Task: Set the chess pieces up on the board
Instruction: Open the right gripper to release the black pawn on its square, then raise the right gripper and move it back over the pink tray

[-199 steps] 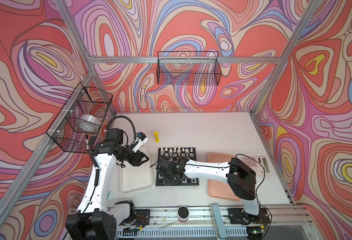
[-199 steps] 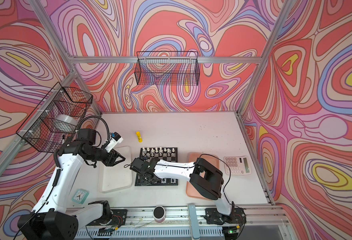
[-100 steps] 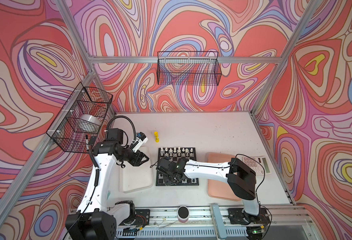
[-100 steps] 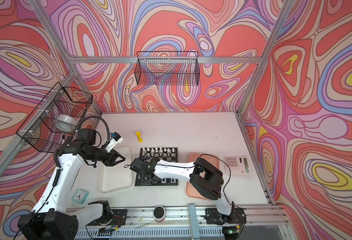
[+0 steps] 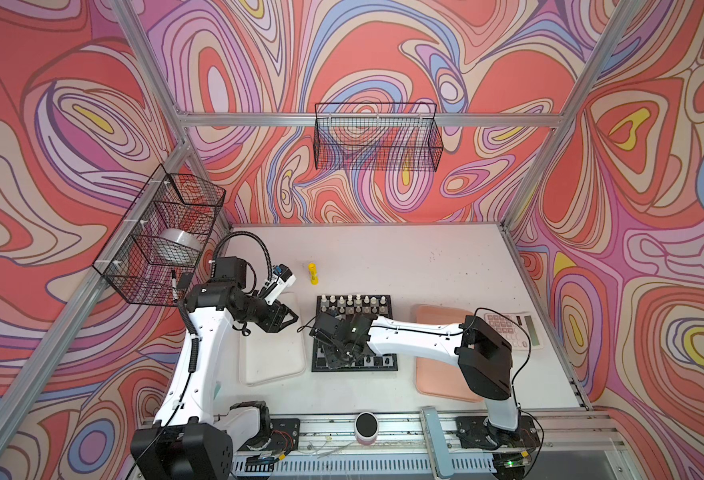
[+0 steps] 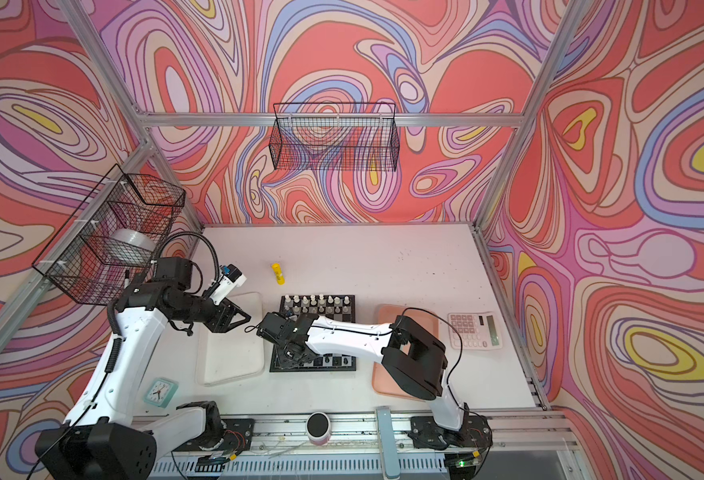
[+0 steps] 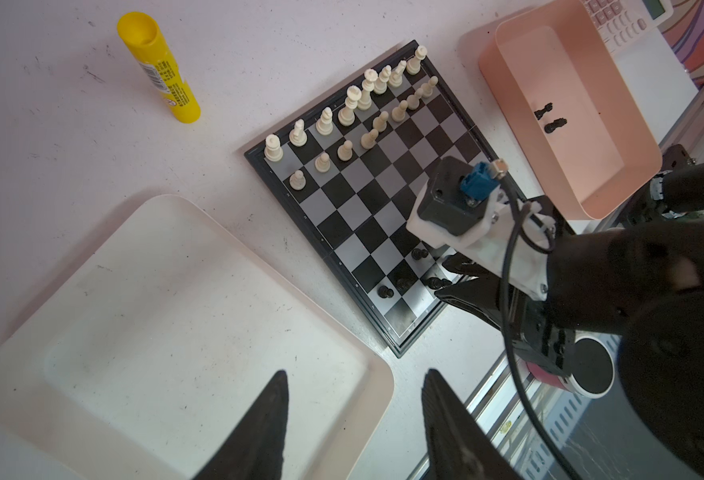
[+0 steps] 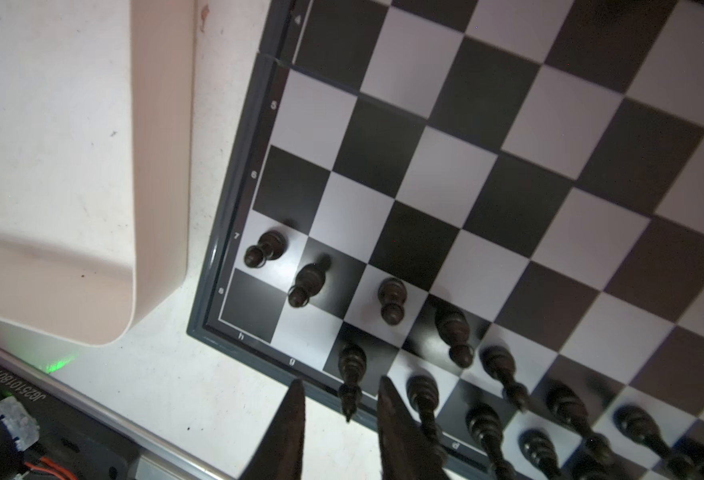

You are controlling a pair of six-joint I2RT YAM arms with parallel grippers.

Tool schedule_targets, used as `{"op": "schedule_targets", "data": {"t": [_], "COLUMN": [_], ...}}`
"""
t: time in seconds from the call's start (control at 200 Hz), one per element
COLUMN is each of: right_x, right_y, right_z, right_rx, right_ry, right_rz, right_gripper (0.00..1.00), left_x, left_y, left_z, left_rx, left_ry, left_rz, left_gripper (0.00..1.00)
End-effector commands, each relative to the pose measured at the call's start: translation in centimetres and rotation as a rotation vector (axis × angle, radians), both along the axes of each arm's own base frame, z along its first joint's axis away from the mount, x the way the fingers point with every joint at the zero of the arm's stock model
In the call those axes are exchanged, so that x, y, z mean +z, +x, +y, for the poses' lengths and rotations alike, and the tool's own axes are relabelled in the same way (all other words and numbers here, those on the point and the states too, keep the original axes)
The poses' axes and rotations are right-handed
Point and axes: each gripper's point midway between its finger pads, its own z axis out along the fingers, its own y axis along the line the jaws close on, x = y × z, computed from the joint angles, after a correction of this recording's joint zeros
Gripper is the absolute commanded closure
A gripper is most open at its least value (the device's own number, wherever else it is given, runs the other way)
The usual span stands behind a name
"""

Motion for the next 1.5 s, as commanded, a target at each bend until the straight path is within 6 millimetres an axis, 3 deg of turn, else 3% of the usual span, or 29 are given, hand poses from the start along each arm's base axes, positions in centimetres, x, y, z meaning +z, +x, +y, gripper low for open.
{"op": "schedule_targets", "data": {"t": [0.0,0.145,0.315,0.416,0.541,0.711,0.881,1.167,1.497], "right_x": [2.2,4.5,8.7,11.1,11.4,10.7,9.2,5.2,2.9], "right_y": [0.0,0.3,1.5,2.9,4.5,5.2,4.0,1.9,0.8], "right_z": [-0.1,-0.5,-2.7,-5.7,-11.8,-20.4,-25.1,-27.5,-28.4], "right_rx": [0.013,0.006,-0.044,-0.110,-0.242,-0.440,-0.562,-0.653,-0.689], "right_ry": [0.012,0.049,0.104,0.138,0.149,0.142,0.144,0.111,0.076], "right_rz": [-0.030,-0.067,-0.130,-0.171,-0.183,-0.192,-0.169,-0.094,-0.052], "right_gripper": [0.69,0.70,0.72,0.72,0.74,0.74,0.74,0.73,0.72], "left_x": [0.3,0.7,1.1,1.5,2.5,3.3,3.1,4.2,4.1], "left_y": [-0.5,-0.4,-0.2,-0.1,0.3,0.9,0.8,1.3,1.3], "left_z": [-0.1,-0.2,-0.3,-0.5,-0.8,-1.6,-3.6,-6.8,-9.5], "left_rx": [-0.006,-0.014,-0.028,-0.043,-0.060,-0.094,-0.180,-0.259,-0.355], "left_ry": [-0.007,-0.011,-0.018,-0.026,-0.048,-0.062,-0.018,-0.042,-0.016], "left_rz": [0.004,0.003,0.009,0.000,-0.009,0.004,0.006,-0.007,-0.026], "left_gripper": [0.47,0.47,0.47,0.47,0.47,0.48,0.48,0.48,0.48]}}
